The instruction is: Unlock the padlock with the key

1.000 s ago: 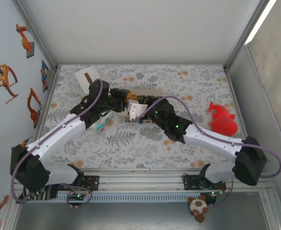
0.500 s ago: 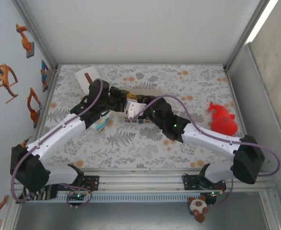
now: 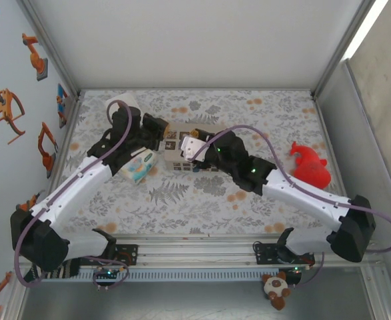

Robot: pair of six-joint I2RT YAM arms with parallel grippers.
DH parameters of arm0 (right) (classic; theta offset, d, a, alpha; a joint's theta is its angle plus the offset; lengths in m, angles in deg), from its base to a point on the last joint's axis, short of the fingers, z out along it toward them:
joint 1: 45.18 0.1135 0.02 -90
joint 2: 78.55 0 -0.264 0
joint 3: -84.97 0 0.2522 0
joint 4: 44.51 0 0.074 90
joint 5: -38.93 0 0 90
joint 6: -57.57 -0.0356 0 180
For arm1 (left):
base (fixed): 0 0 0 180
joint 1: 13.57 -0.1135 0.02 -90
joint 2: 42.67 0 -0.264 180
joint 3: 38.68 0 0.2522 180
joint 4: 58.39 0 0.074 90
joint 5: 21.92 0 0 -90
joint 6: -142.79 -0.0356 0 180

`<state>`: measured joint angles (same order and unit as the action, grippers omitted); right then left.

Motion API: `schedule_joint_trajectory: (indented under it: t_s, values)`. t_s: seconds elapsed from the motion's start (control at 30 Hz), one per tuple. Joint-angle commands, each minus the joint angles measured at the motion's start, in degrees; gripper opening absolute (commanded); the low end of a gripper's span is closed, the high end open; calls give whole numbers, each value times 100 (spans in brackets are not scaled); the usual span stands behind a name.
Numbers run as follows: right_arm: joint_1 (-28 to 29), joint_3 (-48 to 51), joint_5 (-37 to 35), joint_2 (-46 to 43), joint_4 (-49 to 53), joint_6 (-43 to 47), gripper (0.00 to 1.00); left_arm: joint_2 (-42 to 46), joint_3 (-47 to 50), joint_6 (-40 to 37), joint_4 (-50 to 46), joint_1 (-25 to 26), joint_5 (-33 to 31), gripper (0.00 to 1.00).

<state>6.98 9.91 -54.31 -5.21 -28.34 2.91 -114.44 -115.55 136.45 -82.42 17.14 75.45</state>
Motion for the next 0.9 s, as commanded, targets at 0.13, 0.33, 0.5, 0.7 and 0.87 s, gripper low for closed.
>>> schedule_joint_trajectory:
  t_s: [0.13, 0.33, 0.5, 0.7, 0.87]
  values:
    - [-1065, -252, 2429, -482, 432, -3075, 57, 316, 100, -3173, 902, -786, 1703, 0]
    - [-2045, 573, 4198, -481, -2037, -6041, 62, 313, -438, -5197, 441, -778, 2768, 0]
    - [-2228, 820, 4750, -218, -3388, -7465, 63, 314, -623, -6188, 300, -761, 3661, 0]
    - [-2211, 850, 5035, 170, -4520, -8781, 63, 313, -824, -7158, 146, -607, 4118, 0]
    - [-2042, 909, 4984, 263, -5081, -8995, 64, 127, -1099, -7133, 365, -585, 4352, 0]
